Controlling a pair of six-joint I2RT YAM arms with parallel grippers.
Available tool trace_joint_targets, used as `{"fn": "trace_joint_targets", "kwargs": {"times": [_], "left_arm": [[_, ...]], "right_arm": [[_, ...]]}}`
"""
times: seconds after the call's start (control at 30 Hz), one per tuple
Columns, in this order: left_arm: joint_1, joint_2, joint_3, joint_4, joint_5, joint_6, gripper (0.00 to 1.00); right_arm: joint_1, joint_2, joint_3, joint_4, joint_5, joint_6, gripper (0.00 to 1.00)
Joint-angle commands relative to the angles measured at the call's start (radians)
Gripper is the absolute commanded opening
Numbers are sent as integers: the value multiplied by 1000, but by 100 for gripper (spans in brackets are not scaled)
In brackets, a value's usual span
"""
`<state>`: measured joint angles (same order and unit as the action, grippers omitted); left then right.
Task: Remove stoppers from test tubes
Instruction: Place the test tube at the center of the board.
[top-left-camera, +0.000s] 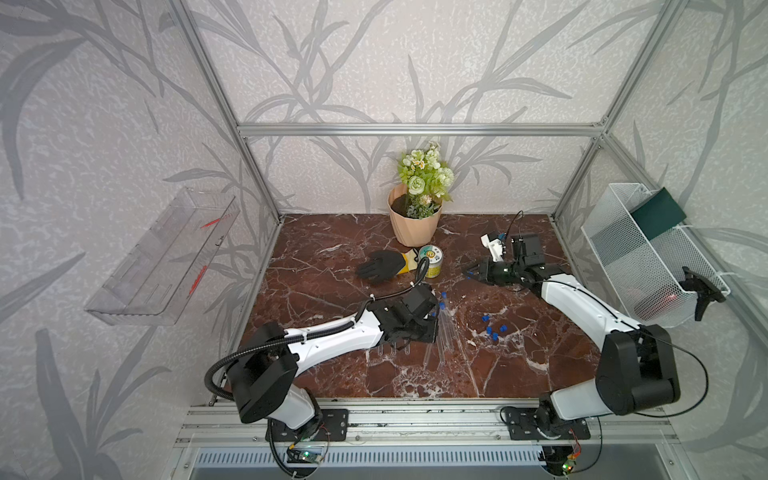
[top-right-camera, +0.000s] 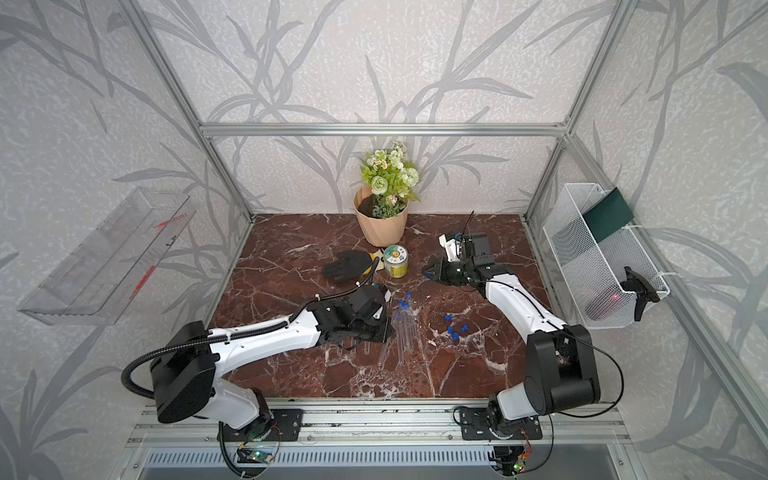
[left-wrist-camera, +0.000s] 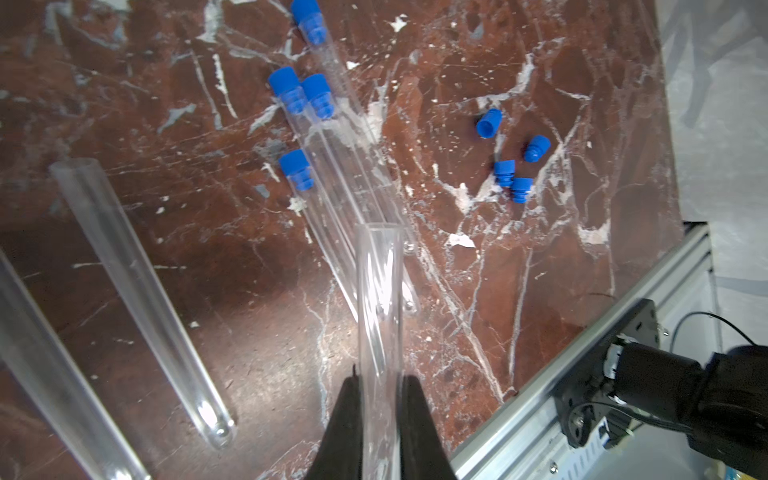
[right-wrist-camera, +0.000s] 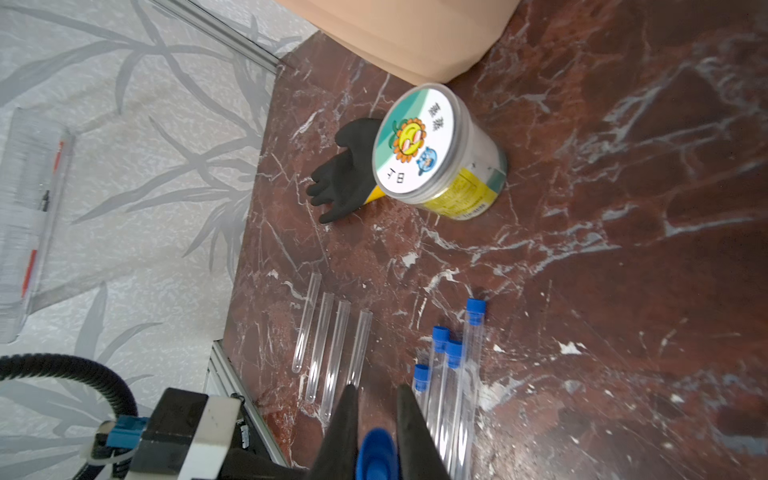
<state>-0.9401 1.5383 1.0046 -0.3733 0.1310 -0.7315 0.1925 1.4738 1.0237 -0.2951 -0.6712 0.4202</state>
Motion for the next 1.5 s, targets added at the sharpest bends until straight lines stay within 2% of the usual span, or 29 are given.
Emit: {"fn": "trace_joint_targets", "kwargs": {"times": [0.0, 0.3, 0.73, 0.93, 1.17, 1.37, 1.47], "left_arm": [[11, 68, 81, -129, -106, -33, 0], [15, 209, 185, -228, -180, -83, 0], [17, 379, 307, -346, -281, -118, 0], [17, 408, 300, -301, -272, -111, 2], [18, 427, 301, -305, -261, -105, 13], [22, 431, 354, -371, -266, -67, 30], [23, 414, 360, -379, -258, -59, 35]], "right_arm": [[-4, -3, 37, -162, 70, -95, 2], [-5, -15, 23, -341, 185, -201, 2], [-5, -38, 6, -385, 186, -222, 2], [-4, -62, -20, -394, 196, -223, 2], [-2, -75, -47, -404, 223, -224, 2], [8, -78, -60, -405, 243, -224, 3], [17, -71, -62, -406, 256, -228, 3]]}}
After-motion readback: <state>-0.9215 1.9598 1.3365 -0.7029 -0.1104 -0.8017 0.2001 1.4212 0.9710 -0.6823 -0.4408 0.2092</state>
